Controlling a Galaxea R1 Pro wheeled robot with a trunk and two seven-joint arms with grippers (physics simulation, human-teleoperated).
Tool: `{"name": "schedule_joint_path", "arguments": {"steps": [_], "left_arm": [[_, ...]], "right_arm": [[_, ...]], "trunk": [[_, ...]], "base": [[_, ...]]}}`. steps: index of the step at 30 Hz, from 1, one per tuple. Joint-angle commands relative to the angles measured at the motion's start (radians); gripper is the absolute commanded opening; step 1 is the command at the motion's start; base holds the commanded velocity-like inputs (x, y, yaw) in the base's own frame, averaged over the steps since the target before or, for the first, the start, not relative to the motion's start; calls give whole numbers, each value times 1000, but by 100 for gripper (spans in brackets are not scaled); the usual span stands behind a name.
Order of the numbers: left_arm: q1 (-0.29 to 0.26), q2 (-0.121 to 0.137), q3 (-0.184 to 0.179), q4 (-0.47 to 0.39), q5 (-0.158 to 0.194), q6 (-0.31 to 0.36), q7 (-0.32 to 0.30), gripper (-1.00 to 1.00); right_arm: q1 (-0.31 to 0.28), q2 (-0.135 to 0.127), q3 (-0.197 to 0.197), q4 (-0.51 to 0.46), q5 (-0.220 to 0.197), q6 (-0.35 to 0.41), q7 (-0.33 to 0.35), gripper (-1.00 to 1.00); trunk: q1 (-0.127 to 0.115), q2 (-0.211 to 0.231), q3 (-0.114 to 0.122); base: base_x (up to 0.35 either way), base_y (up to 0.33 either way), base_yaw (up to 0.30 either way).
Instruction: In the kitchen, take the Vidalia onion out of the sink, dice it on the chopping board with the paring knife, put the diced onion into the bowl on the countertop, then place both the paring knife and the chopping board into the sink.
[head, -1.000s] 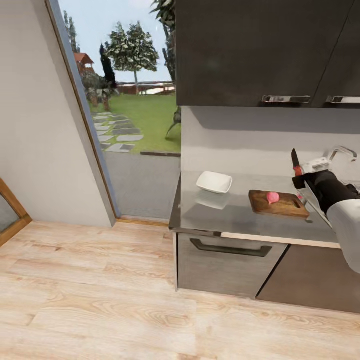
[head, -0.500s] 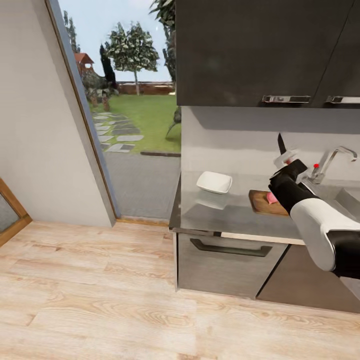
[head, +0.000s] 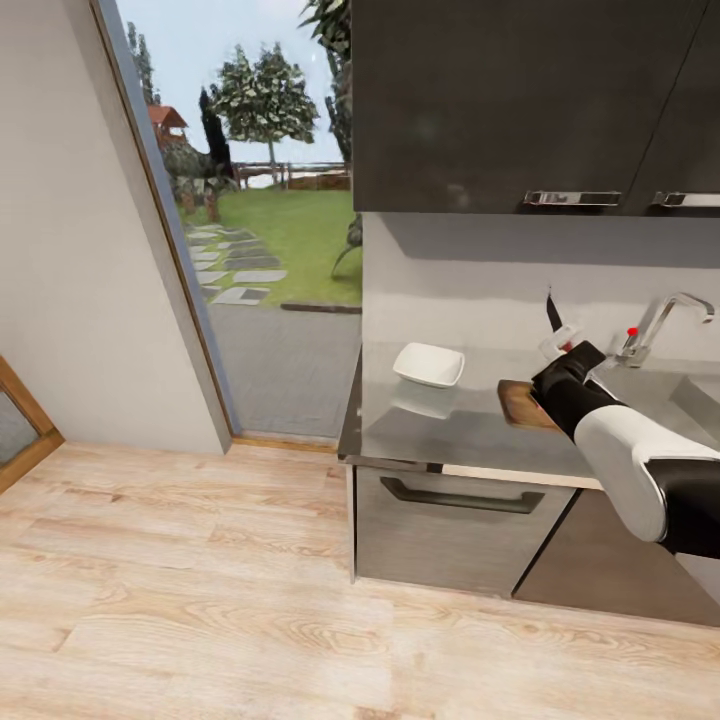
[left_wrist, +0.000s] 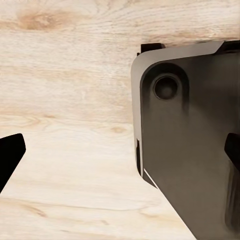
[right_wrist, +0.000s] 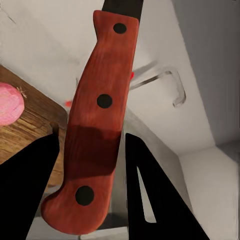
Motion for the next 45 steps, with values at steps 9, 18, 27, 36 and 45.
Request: {"name": "schedule_joint_path", "arguments": {"steps": [9, 18, 27, 36, 45], "left_arm": [[-2, -1, -9, 4, 10, -7, 0, 100], [-2, 0, -9, 4, 10, -7, 0, 100], [-2, 1, -9, 5, 10, -7, 0, 100], [-2, 1, -9, 5, 10, -7, 0, 100], [-2, -2, -9, 4, 10, -7, 1, 100]], "right_arm": [[0, -2, 7, 40, 7, 7, -4, -100], [1, -2, 7, 61, 7, 6, -4, -100], [1, -9, 7, 82, 7, 6, -2, -100], [1, -10, 7, 83, 7, 6, -2, -100], [1, -37, 9, 83, 12, -144, -98, -100]], "trunk": [[1, -2, -9], [1, -2, -23], [1, -2, -38], [1, -2, -52], [1, -2, -54]], "base": [[0, 0, 0], [0, 0, 0], [0, 0, 0], [0, 0, 0], [0, -11, 0]]}}
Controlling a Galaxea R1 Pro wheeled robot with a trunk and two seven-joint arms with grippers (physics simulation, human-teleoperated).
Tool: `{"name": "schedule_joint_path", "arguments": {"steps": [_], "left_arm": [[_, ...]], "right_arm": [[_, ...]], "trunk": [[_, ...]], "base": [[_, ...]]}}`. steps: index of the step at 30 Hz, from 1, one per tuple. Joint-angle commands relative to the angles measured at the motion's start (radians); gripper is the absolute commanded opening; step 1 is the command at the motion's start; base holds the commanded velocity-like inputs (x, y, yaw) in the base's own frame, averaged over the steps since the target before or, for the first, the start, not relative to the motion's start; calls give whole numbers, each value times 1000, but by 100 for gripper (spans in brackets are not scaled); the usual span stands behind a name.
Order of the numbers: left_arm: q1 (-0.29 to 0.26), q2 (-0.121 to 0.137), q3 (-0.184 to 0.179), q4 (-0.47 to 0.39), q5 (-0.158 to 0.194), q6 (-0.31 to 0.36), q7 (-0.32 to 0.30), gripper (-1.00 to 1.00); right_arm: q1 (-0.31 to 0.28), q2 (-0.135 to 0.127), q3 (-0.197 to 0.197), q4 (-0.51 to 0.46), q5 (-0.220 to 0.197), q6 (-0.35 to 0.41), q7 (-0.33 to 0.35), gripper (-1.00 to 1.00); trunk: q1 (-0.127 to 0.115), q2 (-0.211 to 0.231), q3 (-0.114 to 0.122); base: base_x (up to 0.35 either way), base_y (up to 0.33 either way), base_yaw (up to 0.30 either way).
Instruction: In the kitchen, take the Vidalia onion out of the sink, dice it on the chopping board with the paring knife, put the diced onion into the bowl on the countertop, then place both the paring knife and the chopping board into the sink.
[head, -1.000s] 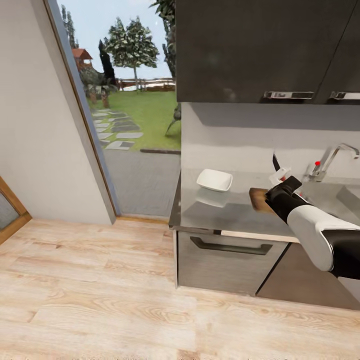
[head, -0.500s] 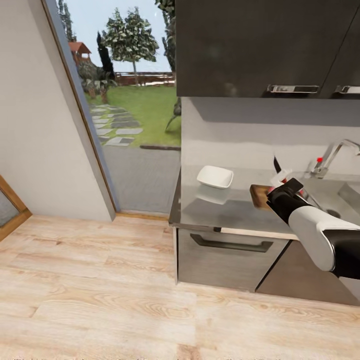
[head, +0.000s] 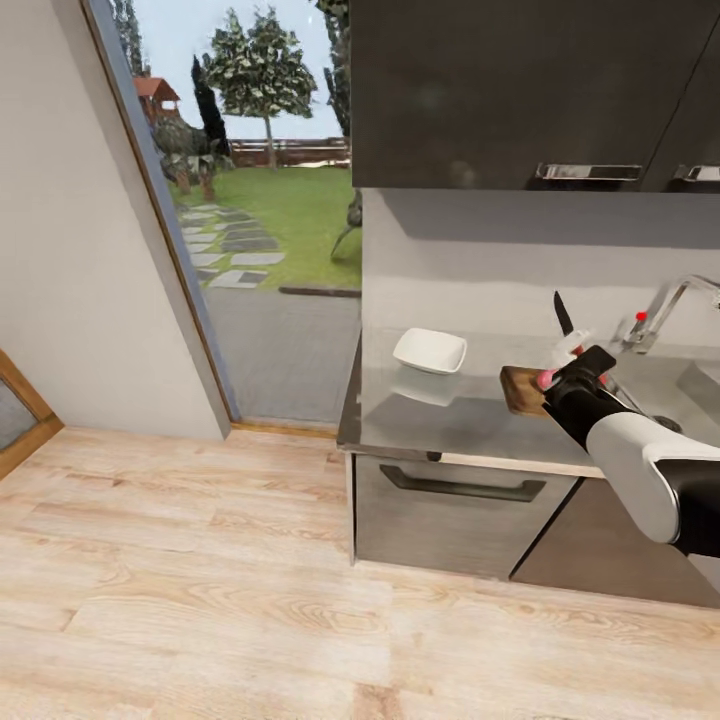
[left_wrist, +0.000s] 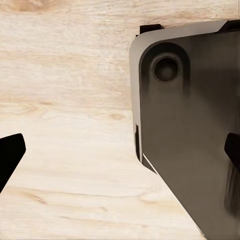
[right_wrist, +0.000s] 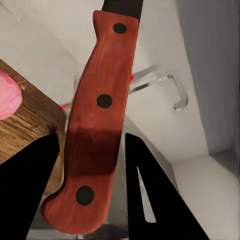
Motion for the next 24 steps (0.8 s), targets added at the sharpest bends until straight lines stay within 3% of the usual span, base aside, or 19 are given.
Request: {"name": "schedule_joint_path", "arguments": {"steps": [1, 3, 7, 16, 22, 24], "left_arm": [[-2, -5, -9, 4, 10, -8, 1, 100], [-2, -15, -9, 4, 10, -8, 3, 100], [-2, -32, -9, 4, 10, -8, 7, 100], [-2, -42, -9, 4, 10, -8, 8, 100], [-2, -42, -9, 4, 10, -8, 8, 100], [-2, -41, -9, 4, 10, -8, 8, 100]], "right_arm": [[1, 0, 10, 6, 58, -47, -19, -100], [2, 5, 11, 10, 134, -68, -22, -100], [2, 11, 11, 21, 182, -78, -26, -100], [4, 26, 11, 41, 194, -114, -30, -100], [27, 52, 11, 55, 199, -126, -31, -100], [51, 64, 11, 56, 226, -125, -46, -100]], "trunk": [[1, -2, -2], [1, -2, -2], [1, -2, -2], [1, -2, -2], [1, -2, -2], [1, -2, -2]], "base": [[69, -258, 0], [108, -289, 0], [133, -304, 0], [141, -317, 0], [139, -320, 0], [93, -214, 0]]}}
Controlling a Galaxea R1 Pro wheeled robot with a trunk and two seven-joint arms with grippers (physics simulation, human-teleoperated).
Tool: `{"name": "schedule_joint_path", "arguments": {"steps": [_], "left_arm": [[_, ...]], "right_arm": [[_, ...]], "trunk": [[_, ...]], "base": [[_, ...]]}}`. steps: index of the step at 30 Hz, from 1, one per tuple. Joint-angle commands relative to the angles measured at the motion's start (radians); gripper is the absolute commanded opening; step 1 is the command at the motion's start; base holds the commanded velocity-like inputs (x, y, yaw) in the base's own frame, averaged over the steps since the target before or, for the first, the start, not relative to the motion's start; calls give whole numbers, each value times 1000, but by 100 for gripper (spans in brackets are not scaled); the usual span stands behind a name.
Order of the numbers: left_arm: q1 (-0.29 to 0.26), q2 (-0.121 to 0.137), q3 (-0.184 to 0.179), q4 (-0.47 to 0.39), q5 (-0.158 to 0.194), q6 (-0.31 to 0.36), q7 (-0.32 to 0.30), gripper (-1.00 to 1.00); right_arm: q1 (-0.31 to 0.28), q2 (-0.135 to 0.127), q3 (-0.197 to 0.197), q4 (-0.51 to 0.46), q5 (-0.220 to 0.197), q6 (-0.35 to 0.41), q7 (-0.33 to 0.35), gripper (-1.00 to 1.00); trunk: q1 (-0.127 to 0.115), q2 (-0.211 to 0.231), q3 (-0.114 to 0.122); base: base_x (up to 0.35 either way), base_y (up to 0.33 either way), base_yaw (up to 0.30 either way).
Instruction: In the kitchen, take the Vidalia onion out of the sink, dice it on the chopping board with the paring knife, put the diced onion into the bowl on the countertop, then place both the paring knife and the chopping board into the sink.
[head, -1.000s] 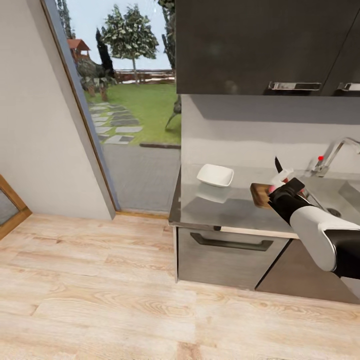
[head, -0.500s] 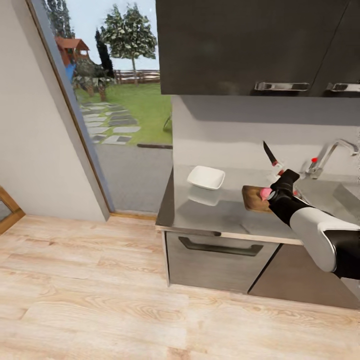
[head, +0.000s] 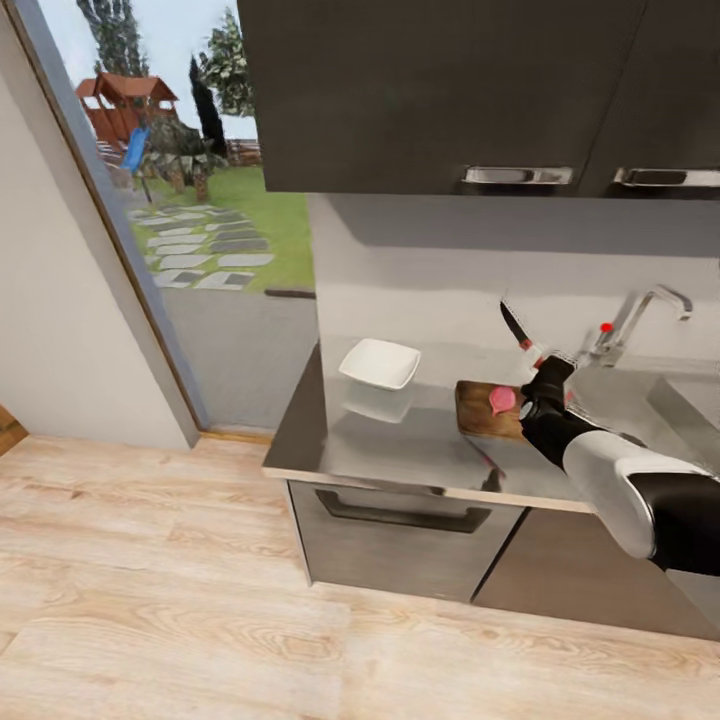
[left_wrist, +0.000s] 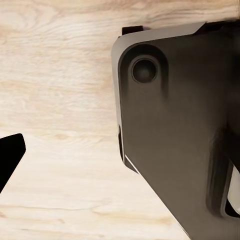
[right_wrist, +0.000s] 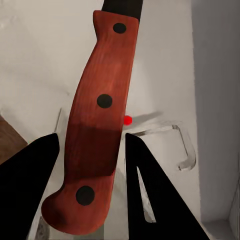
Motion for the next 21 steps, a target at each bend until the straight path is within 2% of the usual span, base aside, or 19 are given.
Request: {"name": "schedule_joint_path", "arguments": {"steps": [1, 4, 7, 12, 17, 21], "left_arm": [[-2, 0, -9, 5, 10, -8, 0, 100], [-2, 0, -9, 5, 10, -8, 0, 100], [-2, 0, -9, 5, 10, -8, 0, 100], [-2, 0, -9, 5, 10, -8, 0, 100], [-2, 0, -9, 5, 10, -8, 0, 100], [-2, 0, -9, 5, 10, -8, 0, 100]], "right_arm": [[5, 3, 8, 0, 20, 10, -9, -100], [24, 14, 7, 1, 129, 14, -54, -100], [29, 18, 7, 1, 178, 15, -71, -100], [36, 20, 7, 2, 195, 16, -80, -100], [43, 25, 7, 2, 201, 19, -126, -100], [44, 26, 7, 2, 204, 23, -133, -100]], "trunk": [[1, -2, -2], [1, -2, -2], [1, -2, -2], [1, -2, -2], [1, -2, -2], [1, -2, -2]], "base": [[58, -133, 0], [25, -58, 0], [7, -15, 0], [1, -3, 0], [0, 0, 0], [0, -164, 0]]}}
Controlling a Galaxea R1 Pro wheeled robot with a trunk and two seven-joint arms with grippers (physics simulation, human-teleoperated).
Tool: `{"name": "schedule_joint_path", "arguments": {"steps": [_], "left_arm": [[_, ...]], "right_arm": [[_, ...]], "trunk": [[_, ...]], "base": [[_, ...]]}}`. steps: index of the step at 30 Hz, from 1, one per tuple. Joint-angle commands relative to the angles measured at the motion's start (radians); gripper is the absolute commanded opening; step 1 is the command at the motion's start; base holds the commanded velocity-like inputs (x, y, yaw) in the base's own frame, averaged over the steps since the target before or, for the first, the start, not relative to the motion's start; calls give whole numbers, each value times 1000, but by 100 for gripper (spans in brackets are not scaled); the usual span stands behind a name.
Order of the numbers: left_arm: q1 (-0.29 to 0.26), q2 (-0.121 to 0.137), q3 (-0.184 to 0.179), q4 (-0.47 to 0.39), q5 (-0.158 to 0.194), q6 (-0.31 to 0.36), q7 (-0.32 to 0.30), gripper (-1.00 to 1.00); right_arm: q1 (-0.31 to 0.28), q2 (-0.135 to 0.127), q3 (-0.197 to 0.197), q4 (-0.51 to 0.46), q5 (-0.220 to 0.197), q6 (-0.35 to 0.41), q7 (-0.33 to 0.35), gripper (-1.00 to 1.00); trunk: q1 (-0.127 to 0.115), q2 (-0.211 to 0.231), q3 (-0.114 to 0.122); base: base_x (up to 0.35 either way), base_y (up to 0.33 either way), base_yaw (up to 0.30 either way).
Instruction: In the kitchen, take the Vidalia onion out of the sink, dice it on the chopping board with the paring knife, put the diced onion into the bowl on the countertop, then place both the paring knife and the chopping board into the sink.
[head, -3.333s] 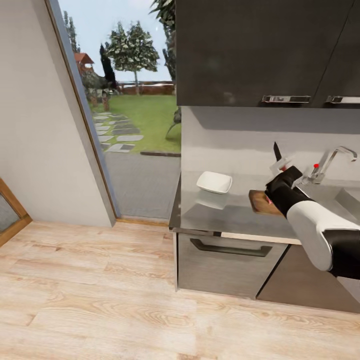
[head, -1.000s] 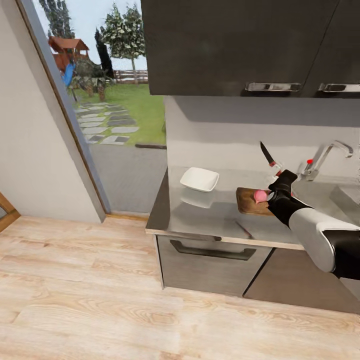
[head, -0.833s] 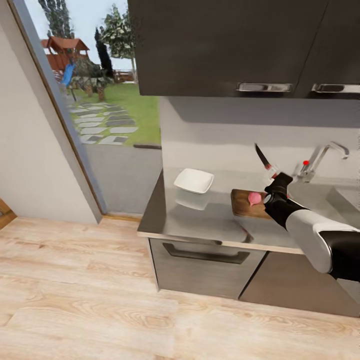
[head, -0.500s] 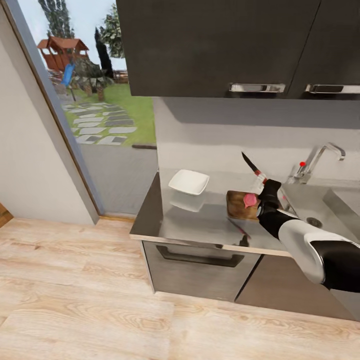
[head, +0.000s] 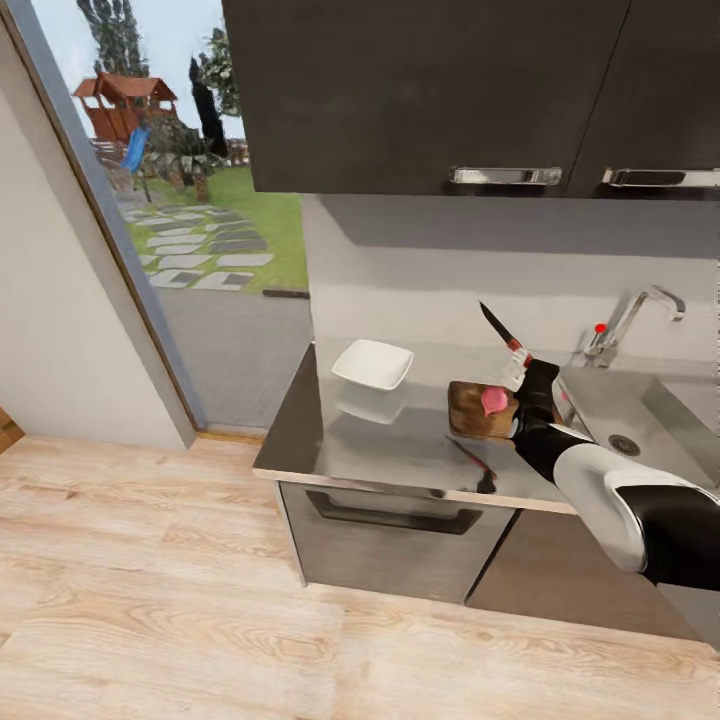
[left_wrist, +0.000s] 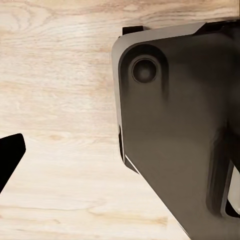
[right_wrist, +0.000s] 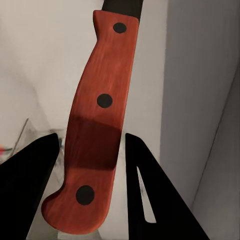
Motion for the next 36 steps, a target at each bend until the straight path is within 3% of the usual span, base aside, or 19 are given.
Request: {"name": "schedule_joint_path", "arguments": {"steps": [1, 7, 19, 26, 36], "left_arm": [[-2, -1, -9, 5, 10, -8, 1, 100], [-2, -1, -9, 5, 10, -8, 1, 100], [-2, -1, -9, 5, 10, -8, 1, 100], [-2, -1, -9, 5, 10, -8, 1, 100], [-2, -1, -9, 6, 10, -8, 1, 100]], "right_arm": [[0, 2, 7, 0, 5, 17, -3, -100], [17, 39, 7, 1, 6, 87, -2, -100], [52, 72, 7, 2, 9, 95, 2, -100], [72, 95, 7, 2, 54, 96, 4, -100], [80, 99, 7, 2, 60, 96, 6, -100]], "trunk": [[1, -2, -2], [1, -2, -2], [1, -2, -2], [1, -2, -2], [1, -2, -2]], "base": [[0, -274, 0], [0, -307, 0], [0, -67, 0], [0, -1, 0], [0, 0, 0]]}}
